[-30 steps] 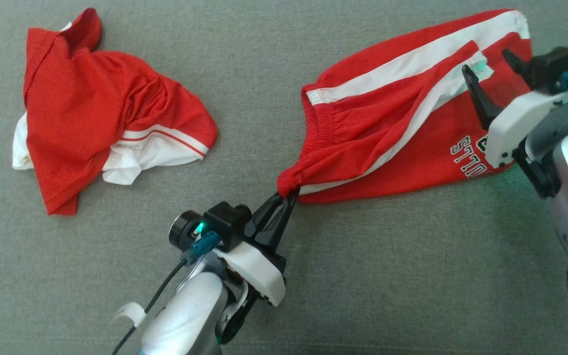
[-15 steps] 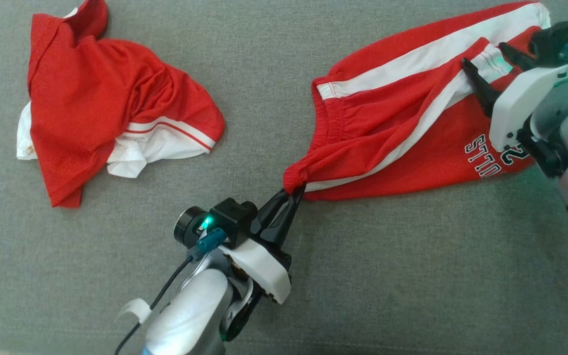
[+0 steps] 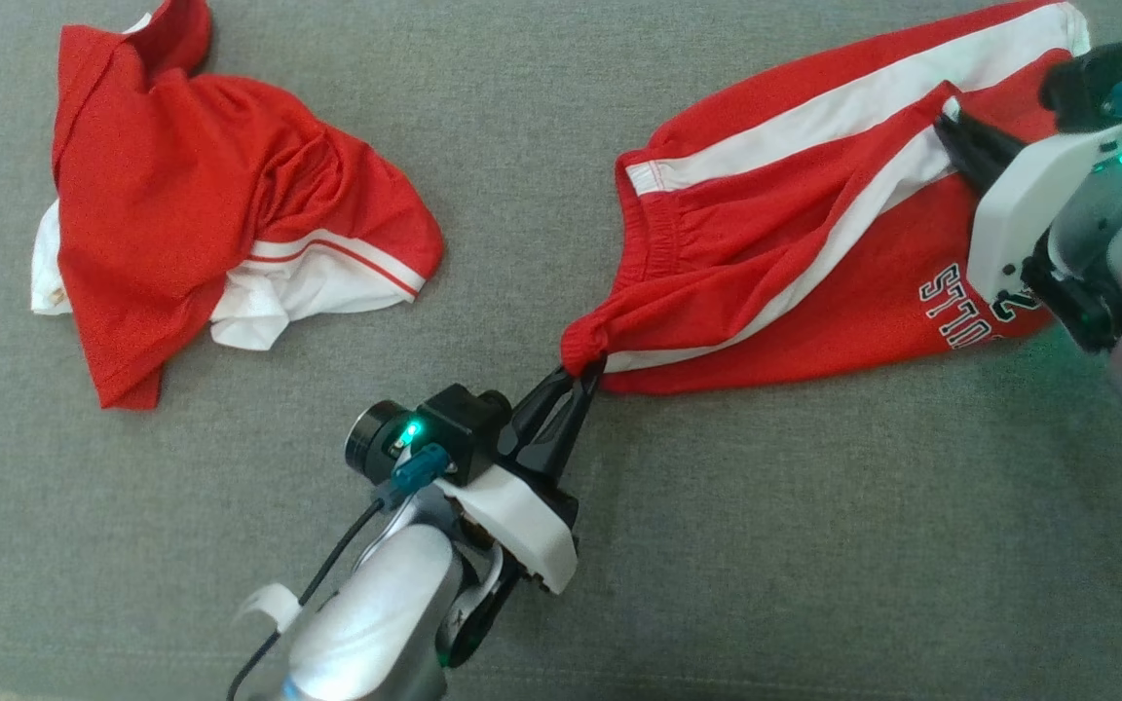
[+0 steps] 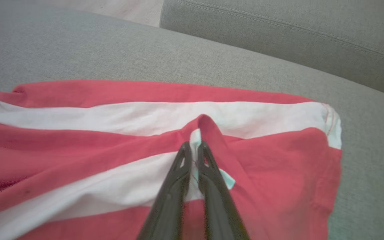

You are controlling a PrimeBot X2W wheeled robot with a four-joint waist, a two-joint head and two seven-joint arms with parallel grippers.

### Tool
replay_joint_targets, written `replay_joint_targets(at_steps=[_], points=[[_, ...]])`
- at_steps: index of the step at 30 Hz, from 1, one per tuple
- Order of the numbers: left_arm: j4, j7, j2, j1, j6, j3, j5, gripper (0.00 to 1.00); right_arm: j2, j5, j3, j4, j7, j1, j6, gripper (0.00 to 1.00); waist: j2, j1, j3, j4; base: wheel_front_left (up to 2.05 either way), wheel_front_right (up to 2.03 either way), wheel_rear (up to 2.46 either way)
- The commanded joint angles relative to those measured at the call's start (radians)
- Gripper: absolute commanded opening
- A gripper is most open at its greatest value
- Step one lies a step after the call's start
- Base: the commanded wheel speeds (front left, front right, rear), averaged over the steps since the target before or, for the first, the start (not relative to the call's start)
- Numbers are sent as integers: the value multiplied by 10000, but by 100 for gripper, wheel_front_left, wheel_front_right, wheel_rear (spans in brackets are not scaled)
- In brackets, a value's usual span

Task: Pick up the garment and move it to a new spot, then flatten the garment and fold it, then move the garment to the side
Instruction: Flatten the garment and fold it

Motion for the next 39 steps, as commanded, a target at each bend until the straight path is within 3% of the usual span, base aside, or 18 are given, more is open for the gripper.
replay_joint_targets(at_steps=[1,11,19,29,39], points=[[-248,-122,35,-293,35,226,-48,0,-230,172,246,-109,-135,-242,-9,0,0,0,1,0,0,0,0],[-194,-122,35,-190,114,476,-28,0,-349,674,719,10,-915,-394,-9,0,0,0,-329,-172,0,0,0],[-365,-122,143,-260,-130,1396,80,0,-738,1746,702,-1066,-1825,-77,-9,0,0,0,-1201,-792,0,0,0],[-807,167,1296,-2311,-548,2526,-316,0,-1224,2698,-140,-2975,-2882,33,-9,0,0,0,-2543,-1604,0,0,0],[-1521,787,2101,-4070,-625,3049,-753,0,-998,1684,-1806,-3990,-3565,474,-9,0,0,0,-3726,-2105,0,0,0]])
